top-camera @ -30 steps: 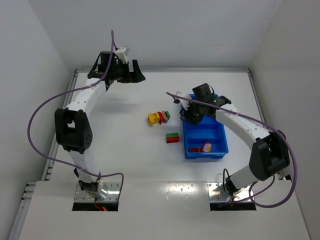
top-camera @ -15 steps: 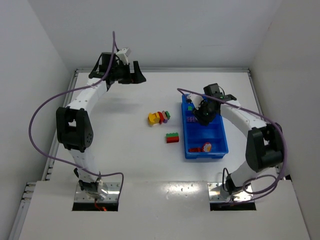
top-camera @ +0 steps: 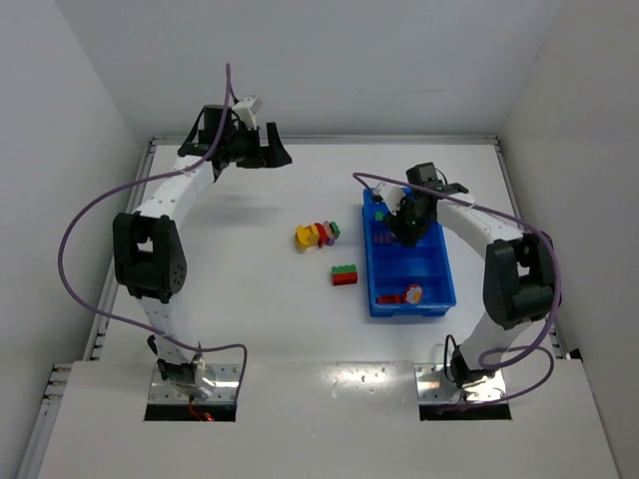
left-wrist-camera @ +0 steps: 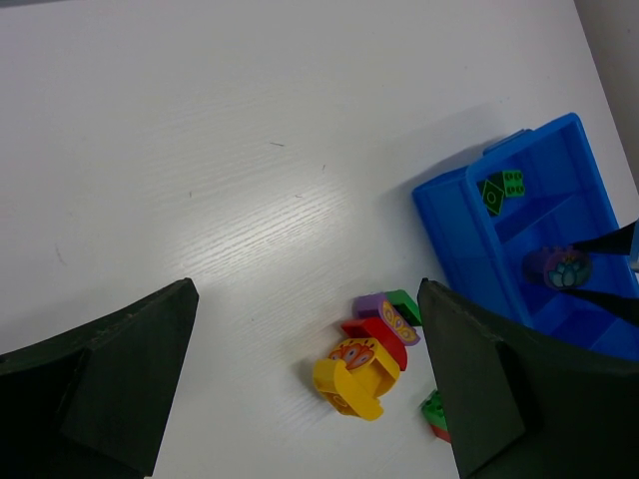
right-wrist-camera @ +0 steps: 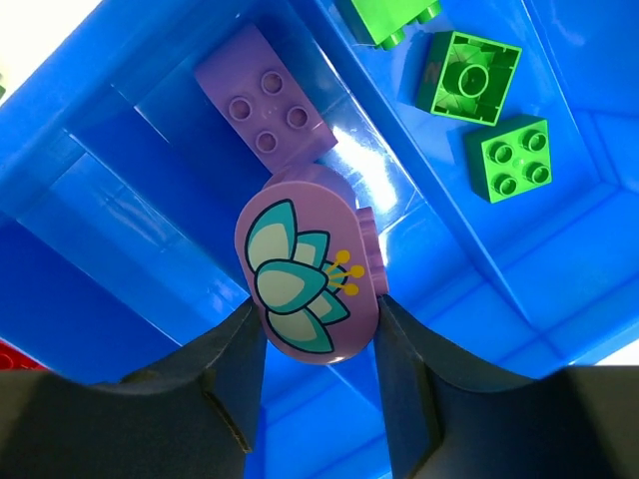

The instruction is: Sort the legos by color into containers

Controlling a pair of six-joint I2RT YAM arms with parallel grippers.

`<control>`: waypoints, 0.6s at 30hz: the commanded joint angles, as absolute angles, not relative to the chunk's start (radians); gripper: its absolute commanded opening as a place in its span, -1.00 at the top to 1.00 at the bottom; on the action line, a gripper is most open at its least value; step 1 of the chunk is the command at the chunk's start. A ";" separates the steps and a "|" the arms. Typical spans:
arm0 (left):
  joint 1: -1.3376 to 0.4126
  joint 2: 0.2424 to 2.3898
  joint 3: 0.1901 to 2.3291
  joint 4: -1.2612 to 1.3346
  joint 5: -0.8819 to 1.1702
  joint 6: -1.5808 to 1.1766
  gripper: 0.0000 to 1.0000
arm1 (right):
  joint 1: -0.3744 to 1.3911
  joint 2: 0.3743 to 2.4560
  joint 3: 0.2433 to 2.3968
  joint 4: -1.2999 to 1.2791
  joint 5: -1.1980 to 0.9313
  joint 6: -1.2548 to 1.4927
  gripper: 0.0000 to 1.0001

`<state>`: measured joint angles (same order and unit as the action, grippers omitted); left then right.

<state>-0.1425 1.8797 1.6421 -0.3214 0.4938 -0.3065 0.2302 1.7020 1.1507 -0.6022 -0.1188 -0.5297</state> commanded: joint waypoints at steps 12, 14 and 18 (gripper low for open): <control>-0.198 1.787 1.518 -0.497 0.664 0.027 -0.98 | 0.206 1.557 1.176 -0.526 -0.191 -0.477 -0.15; -0.224 1.752 1.462 -0.547 0.664 0.107 -0.98 | 0.206 1.537 1.199 -0.526 -0.231 -0.456 -0.15; -0.307 1.691 1.346 -0.589 0.575 0.264 -0.98 | 0.206 1.555 1.331 -0.583 -0.323 -0.407 -0.17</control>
